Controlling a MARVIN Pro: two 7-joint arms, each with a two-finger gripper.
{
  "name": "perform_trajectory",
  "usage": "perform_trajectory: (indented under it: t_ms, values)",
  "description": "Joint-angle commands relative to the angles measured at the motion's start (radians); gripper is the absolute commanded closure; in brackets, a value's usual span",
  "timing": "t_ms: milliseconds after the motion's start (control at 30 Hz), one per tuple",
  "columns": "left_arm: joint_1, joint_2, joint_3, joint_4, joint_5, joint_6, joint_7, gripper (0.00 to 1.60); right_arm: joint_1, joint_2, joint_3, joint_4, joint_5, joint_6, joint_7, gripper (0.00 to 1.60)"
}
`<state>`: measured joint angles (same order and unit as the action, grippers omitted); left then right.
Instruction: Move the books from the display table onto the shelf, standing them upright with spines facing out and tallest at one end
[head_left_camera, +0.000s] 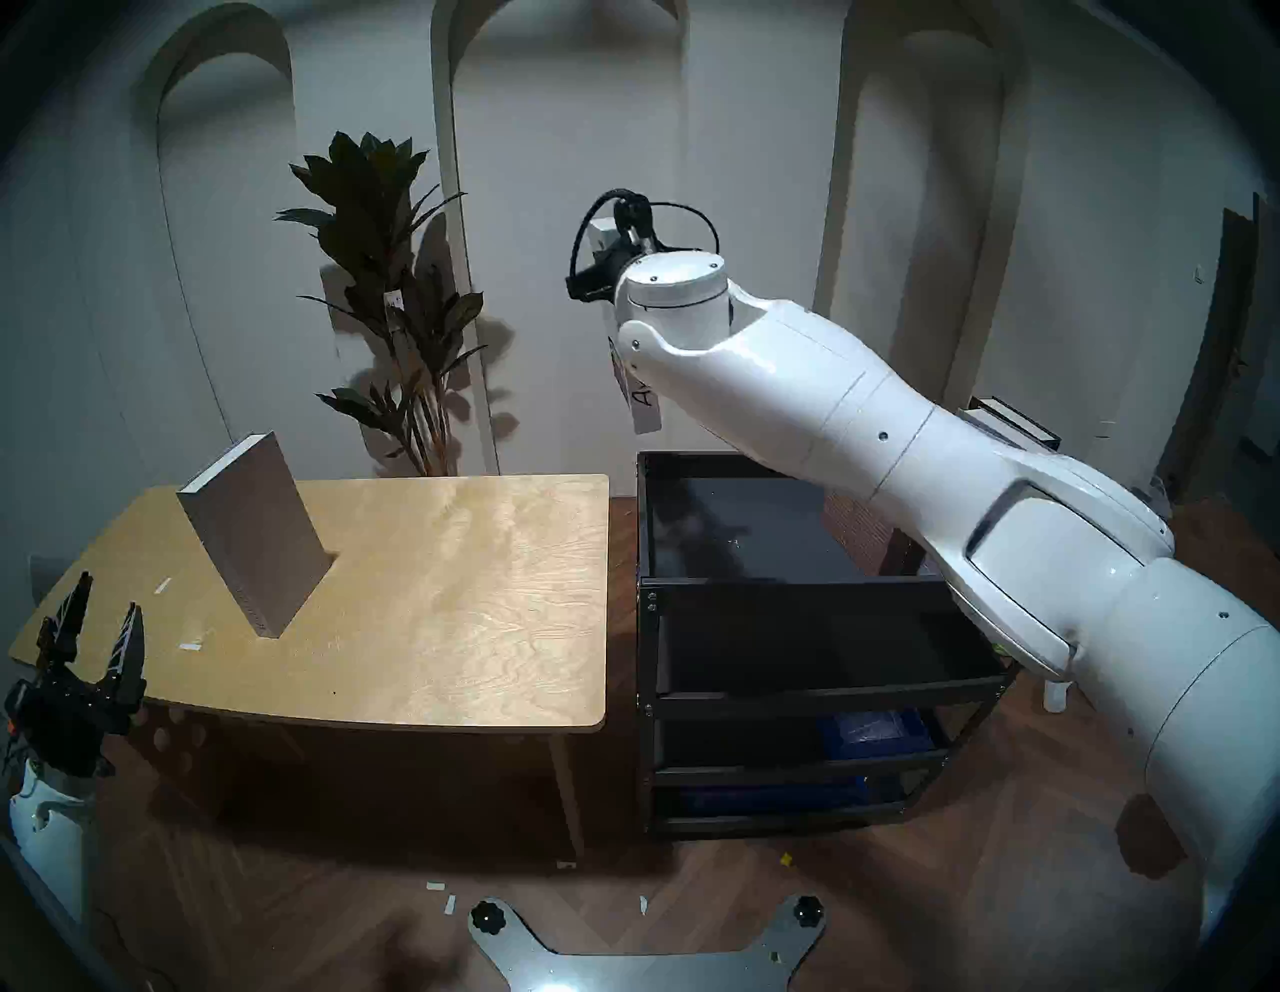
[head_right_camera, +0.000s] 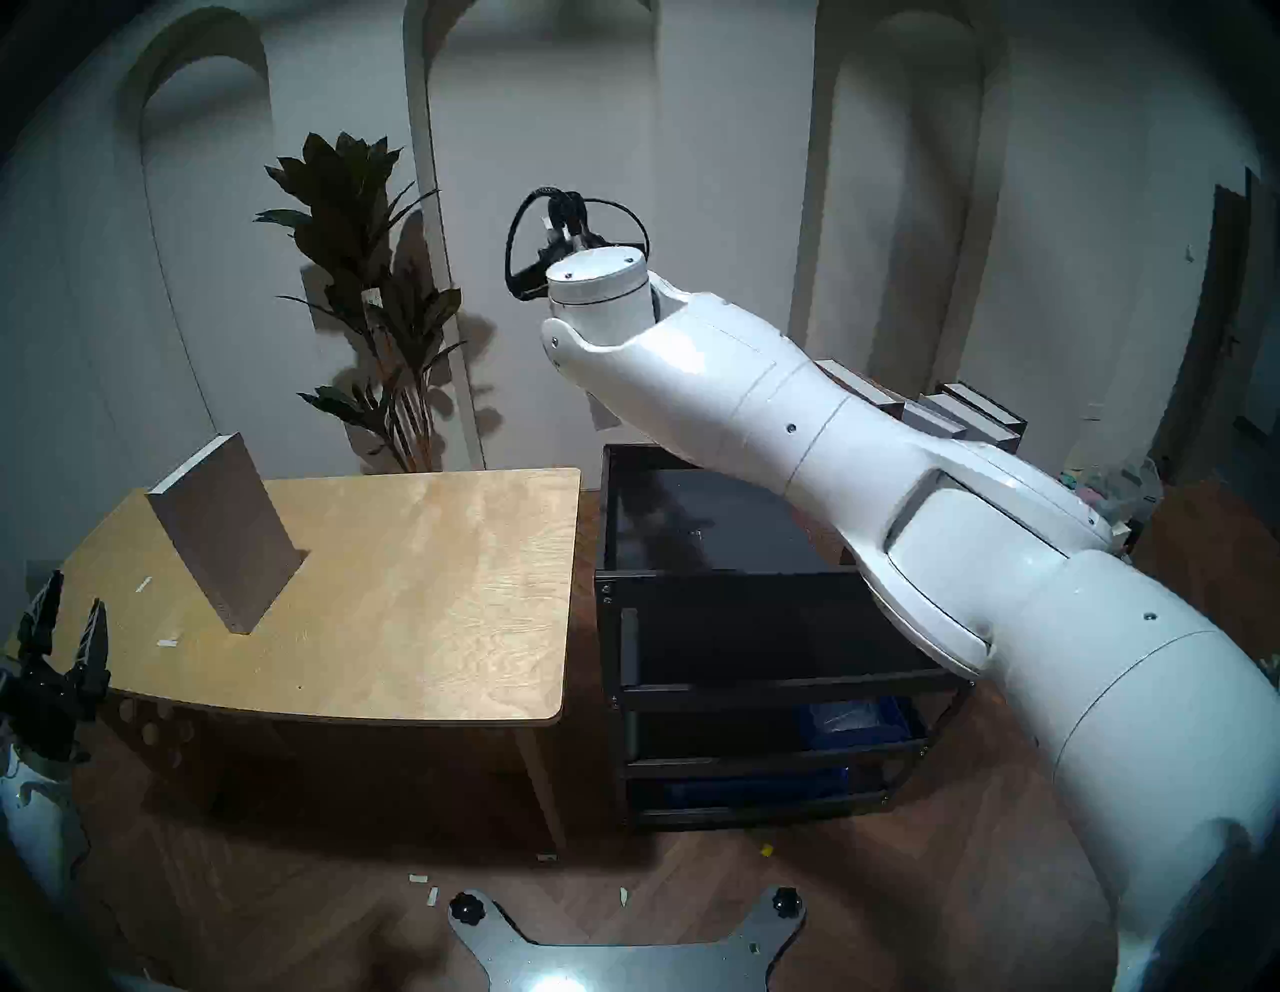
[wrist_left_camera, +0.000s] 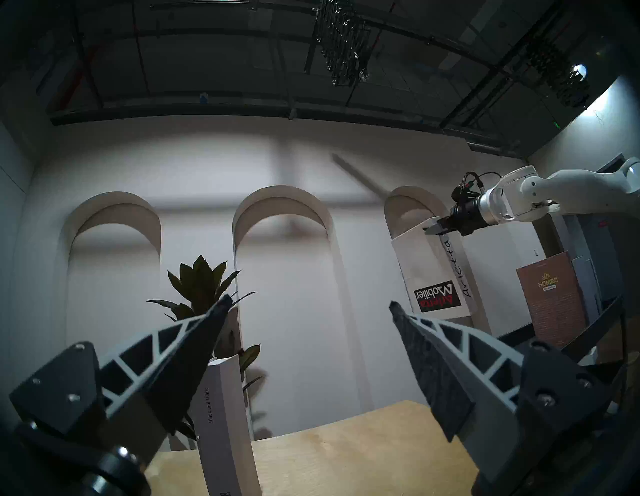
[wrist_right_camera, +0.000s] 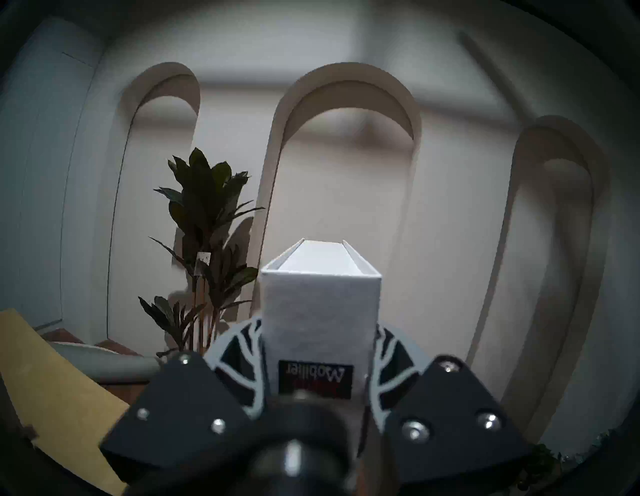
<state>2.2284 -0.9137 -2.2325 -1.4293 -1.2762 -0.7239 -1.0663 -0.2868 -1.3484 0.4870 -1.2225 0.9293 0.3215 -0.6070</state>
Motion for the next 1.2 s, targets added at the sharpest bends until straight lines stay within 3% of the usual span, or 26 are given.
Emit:
perform_trajectory:
  t_ms: [0,267,700,933,1000,1100,1133,1167]
  values:
    - [-0.001,0.006,-0.010,-0.005,-0.001,-0.001,0.000,0.00,-0.015,0.119,0.038,-0.121,-0.007,0.027,-0.024,1.60]
    - [-0.001,0.006,-0.009,-0.004,-0.001,-0.001,0.000,0.00,-0.044,0.214,0.064,-0.233,0.002,0.056,-0.047,1.60]
    - [-0.001,0.006,-0.009,-0.004,-0.001,-0.001,0.000,0.00,-0.173,0.376,0.085,-0.432,0.069,0.125,-0.084,1.60]
    - [-0.001,0.006,-0.009,-0.004,-0.001,-0.001,-0.001,0.00,-0.232,0.474,0.111,-0.548,0.112,0.141,-0.111,1.60]
    - [-0.001,0.006,-0.009,-0.004,-0.001,-0.001,-0.001,0.00,-0.240,0.456,0.122,-0.530,0.112,0.144,-0.117,1.60]
    - [-0.001,0.006,-0.010,-0.004,-0.001,-0.001,-0.001,0.00,-0.285,0.535,0.134,-0.620,0.135,0.143,-0.136,1.60]
    - [-0.001,0.006,-0.010,-0.004,-0.001,-0.001,-0.001,0.00,-0.293,0.512,0.147,-0.599,0.132,0.144,-0.145,1.60]
    - [-0.001,0.006,-0.010,-0.004,-0.001,-0.001,-0.001,0.00,-0.305,0.534,0.150,-0.625,0.138,0.140,-0.148,1.60]
